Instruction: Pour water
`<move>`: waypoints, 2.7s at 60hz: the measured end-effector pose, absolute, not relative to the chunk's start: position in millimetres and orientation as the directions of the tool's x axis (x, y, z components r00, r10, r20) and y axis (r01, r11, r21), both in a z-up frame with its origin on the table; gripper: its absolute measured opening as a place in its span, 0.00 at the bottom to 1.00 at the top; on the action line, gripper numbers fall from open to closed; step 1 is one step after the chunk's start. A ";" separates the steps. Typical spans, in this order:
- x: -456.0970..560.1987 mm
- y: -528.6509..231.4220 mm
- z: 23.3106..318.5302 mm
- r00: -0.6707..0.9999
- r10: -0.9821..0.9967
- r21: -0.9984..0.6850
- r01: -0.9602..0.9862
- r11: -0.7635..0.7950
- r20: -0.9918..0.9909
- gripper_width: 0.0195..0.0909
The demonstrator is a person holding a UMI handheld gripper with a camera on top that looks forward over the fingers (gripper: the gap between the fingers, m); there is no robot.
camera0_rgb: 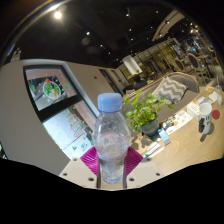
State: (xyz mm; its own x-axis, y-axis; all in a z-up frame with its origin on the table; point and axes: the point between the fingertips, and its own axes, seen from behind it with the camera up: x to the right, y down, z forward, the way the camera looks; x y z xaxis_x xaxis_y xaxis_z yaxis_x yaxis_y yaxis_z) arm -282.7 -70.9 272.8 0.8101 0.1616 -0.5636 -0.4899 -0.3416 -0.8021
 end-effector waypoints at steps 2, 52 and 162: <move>-272.6 -65.7 296.0 0.771 0.169 -0.772 -0.542 -0.333 -0.614 0.12; -15.9 68.0 224.1 -0.593 -0.179 0.616 -0.715 -0.331 -0.785 0.12; 262.8 -9.1 87.8 0.984 -0.176 -0.823 -0.110 -0.558 -0.012 0.93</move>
